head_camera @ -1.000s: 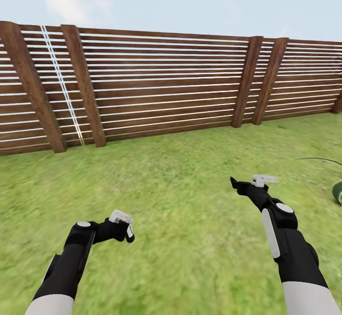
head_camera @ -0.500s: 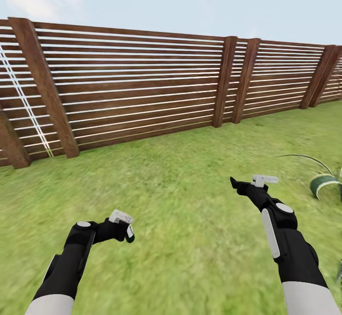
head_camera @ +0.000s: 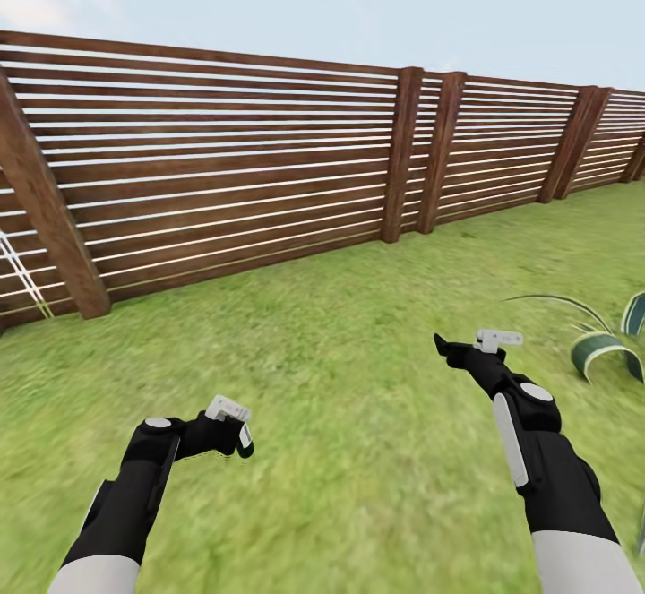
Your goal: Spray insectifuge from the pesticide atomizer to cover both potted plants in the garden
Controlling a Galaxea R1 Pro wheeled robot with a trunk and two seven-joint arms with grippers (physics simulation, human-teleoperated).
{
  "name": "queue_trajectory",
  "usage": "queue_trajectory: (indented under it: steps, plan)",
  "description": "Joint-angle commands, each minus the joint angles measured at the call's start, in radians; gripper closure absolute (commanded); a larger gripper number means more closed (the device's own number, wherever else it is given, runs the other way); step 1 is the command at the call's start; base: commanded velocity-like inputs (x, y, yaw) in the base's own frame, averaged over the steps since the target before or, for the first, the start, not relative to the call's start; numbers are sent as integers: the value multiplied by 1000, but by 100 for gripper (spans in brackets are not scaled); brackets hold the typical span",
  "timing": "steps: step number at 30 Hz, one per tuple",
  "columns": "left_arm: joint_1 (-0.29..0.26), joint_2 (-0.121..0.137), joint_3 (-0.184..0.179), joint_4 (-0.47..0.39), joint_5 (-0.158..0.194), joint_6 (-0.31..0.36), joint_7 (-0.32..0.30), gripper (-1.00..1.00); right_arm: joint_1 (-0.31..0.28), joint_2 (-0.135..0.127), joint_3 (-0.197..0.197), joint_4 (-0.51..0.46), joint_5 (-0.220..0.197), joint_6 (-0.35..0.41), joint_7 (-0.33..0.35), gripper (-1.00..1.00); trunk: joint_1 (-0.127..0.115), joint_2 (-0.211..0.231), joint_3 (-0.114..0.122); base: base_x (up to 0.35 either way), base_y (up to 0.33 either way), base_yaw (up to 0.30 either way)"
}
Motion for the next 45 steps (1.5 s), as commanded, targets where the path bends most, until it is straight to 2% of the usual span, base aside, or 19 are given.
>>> queue_trajectory:
  steps: [1,26,45]
  plan:
    - [-1,-1,3,-1,-6,4,-9,100,-1,0,-1,-1,-5,6,3,-100,0,0,-1,348,0,-3]
    - [-1,-1,3,-1,-6,4,-9,100,-1,0,-2,-1,-5,6,3,-100,0,0,-1,348,0,-2]
    - [-1,-1,3,-1,-6,4,-9,100,-1,0,-1,-1,-5,6,3,-100,0,0,-1,348,0,-238]
